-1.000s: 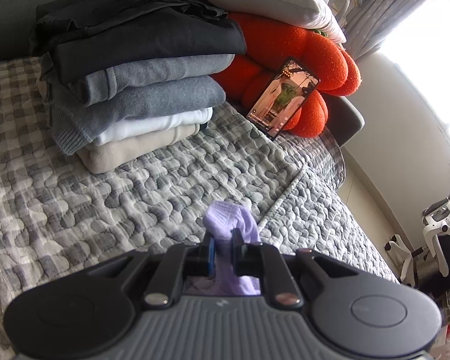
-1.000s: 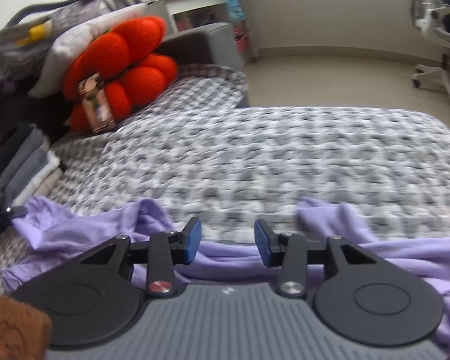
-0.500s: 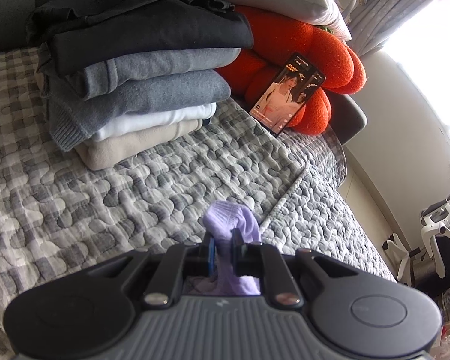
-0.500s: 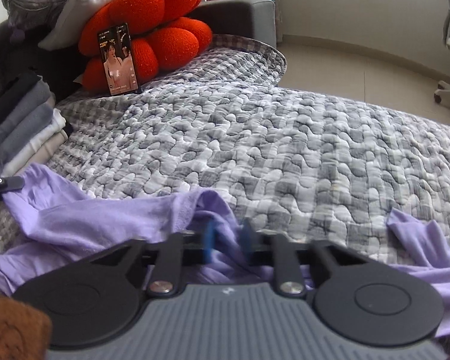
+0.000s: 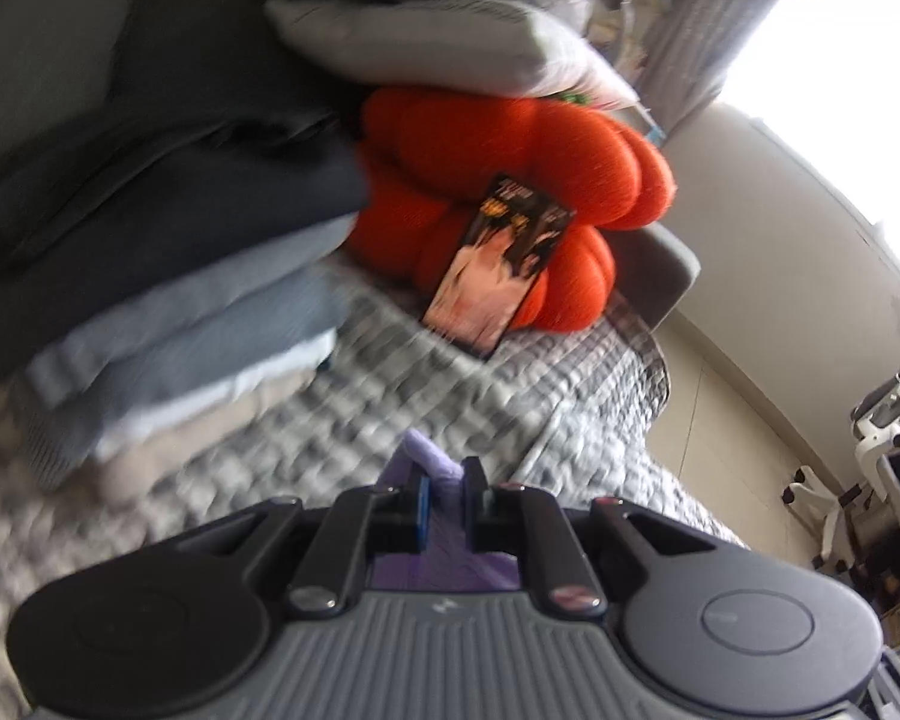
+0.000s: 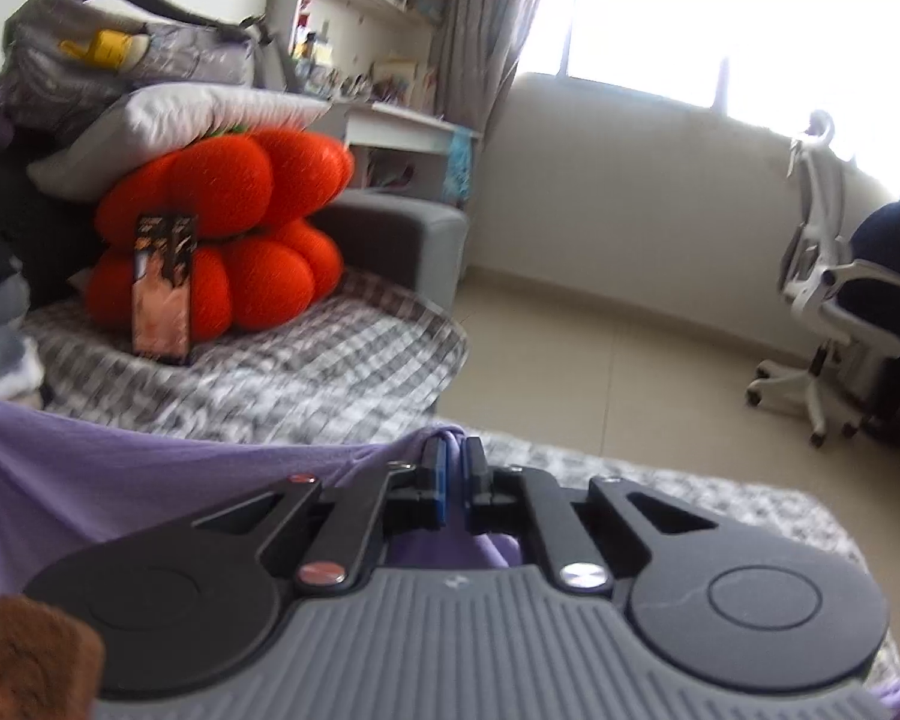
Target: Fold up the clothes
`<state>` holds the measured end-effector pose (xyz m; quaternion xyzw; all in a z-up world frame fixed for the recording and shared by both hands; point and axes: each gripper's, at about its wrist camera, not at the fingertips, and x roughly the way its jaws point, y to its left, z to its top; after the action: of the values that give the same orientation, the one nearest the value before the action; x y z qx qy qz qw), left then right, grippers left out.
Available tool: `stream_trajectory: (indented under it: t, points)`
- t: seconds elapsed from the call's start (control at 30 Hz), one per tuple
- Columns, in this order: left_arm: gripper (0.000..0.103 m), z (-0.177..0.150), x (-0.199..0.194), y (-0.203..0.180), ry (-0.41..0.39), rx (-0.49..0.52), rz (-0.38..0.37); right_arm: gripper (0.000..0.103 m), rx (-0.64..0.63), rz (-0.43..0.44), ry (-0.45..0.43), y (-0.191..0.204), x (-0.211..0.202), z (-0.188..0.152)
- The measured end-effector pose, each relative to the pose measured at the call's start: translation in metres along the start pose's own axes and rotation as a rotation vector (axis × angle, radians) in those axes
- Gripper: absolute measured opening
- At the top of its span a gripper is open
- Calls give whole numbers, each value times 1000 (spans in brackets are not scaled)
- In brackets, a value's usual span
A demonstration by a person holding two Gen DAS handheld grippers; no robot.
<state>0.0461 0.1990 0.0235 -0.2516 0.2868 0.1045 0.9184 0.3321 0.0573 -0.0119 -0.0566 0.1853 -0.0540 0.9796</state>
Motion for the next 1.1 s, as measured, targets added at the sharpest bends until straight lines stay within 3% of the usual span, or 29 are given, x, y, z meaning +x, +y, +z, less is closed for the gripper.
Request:
stream_trajectory:
  t: [0.23, 0.5, 0.67, 0.73, 0.8, 0.87, 0.97, 1.1]
  points:
    - [10, 13, 43, -30, -19, 87, -52, 6, 3, -96, -33, -17, 39, 9]
    - [10, 5, 96, -47, -4, 172, -70, 6, 36, -121, 46, -28, 87, -10]
    - [14, 0, 116, -46, 39, 170, -97, 6, 22, -119, 95, -28, 106, -24]
    - [20, -1, 118, -45, 62, 162, -103, 8, 40, -108, 120, -30, 110, -27]
    - [38, -1, 119, -44, 85, 155, -110, 12, 62, -98, 137, -32, 110, -28]
    - [46, 1, 116, -43, 100, 146, -100, 13, 80, -93, 149, -34, 108, -28]
    - [55, 3, 109, -41, 131, 129, -79, 14, 112, -84, 171, -39, 104, -27]
    - [57, 3, 98, -36, 183, 88, -52, 19, 147, -83, 181, -45, 90, -26]
